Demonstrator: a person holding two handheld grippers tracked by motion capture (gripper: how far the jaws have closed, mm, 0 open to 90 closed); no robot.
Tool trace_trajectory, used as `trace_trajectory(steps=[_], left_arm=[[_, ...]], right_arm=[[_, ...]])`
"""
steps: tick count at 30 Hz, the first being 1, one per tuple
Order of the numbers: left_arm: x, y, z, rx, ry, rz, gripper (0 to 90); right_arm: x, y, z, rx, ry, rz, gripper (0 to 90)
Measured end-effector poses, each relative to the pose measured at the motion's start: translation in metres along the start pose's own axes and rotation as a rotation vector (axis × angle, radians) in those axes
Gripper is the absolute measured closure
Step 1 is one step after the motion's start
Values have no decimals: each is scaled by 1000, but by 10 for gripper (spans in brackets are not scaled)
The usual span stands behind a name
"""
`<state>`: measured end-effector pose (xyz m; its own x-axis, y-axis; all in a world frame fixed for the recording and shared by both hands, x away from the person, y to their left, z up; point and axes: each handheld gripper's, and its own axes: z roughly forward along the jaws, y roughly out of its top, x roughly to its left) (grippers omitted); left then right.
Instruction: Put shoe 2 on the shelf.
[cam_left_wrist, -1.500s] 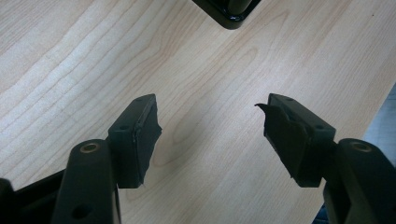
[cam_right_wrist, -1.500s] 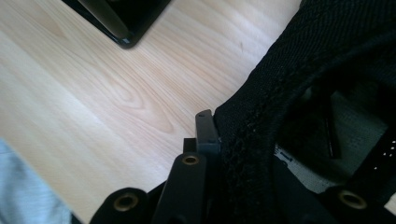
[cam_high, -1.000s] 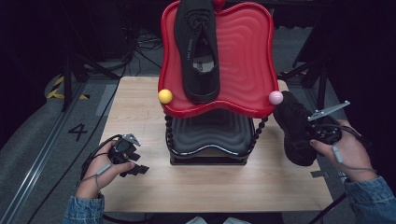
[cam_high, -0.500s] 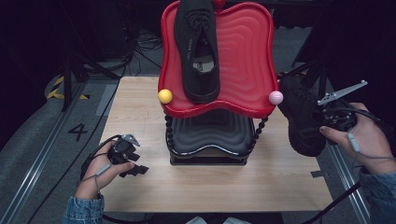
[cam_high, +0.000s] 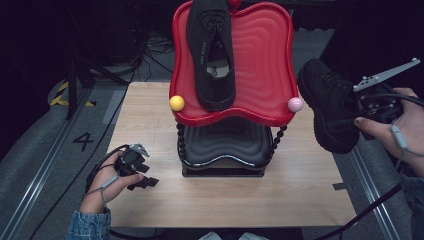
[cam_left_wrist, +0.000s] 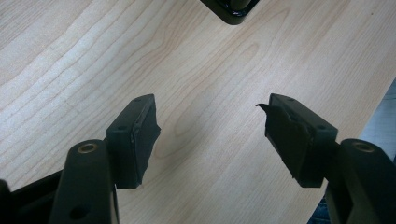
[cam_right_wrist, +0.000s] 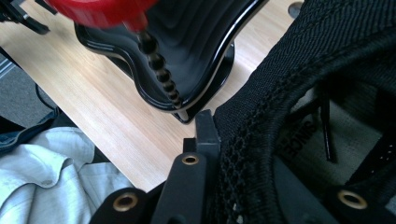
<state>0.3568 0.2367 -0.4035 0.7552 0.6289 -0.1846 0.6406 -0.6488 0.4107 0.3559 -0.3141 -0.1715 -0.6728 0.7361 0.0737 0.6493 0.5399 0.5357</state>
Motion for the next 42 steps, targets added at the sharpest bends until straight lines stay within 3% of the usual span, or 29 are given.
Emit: trace_trajectory(steps=[12, 26, 33, 42], left_arm=[[0, 0, 0, 5, -2, -1, 347], [-1, 0, 1, 15, -5, -4, 341], [-1, -1, 1, 13, 2, 1, 341], [0, 2, 2, 11, -11, 1, 341]], right_arm=[[6, 19, -23, -20, -18, -10, 884], [22, 45, -58, -85, -44, -43, 884], [37, 63, -73, -109, -62, -72, 884], [62, 89, -75, -128, -58, -114, 884]])
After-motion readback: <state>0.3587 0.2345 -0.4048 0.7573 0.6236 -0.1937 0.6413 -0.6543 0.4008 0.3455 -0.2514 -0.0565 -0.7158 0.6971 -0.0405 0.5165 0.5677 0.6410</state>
